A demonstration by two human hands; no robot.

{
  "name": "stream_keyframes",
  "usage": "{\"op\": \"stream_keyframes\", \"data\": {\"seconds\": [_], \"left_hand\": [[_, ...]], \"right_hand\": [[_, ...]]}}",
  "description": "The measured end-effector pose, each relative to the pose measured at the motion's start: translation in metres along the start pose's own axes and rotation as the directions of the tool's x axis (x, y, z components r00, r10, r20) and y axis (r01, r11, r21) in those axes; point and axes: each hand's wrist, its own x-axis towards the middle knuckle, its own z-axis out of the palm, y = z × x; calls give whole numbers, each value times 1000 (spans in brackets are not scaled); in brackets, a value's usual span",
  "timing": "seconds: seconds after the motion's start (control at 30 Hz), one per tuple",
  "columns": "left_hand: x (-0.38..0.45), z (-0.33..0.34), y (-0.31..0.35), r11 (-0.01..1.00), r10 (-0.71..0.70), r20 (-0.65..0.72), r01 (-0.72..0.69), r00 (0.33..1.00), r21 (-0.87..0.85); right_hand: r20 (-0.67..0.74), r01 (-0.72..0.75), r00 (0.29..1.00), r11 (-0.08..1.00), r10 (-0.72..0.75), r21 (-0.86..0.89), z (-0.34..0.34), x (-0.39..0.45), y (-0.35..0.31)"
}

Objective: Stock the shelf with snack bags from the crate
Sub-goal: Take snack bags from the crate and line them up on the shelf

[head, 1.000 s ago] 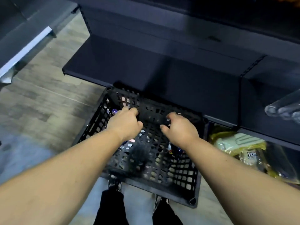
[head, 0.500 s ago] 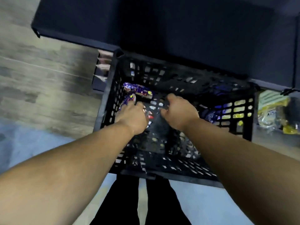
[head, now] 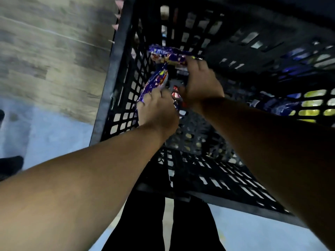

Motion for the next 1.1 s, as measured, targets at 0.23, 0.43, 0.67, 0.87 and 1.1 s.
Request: {"op": "stream_keyframes", "data": {"seconds": [0.23,0.43,0.67,0.87,1.1], "left_hand": [[-8,26,5,955,143,178,-88,974,-285],[-14,39,19,951,309,441,-256,843,-176],[-18,24,35,952,275,658,-293,701,-86],[-18,21,42,964,205,776,-259,597,-56],[-15,20,46,976,204,748,-192,632,-104]], "right_hand": [[45,-57,997,998,58,-35,14,10,15],[-61,-98,994,975,87,-197,7,-3,39],[-1,-216,975,952,222,-218,9,-17,71],[76,-259,961,961,266,-96,8,-31,86],[98,-216,971,976,218,-24,11,-35,88]]}}
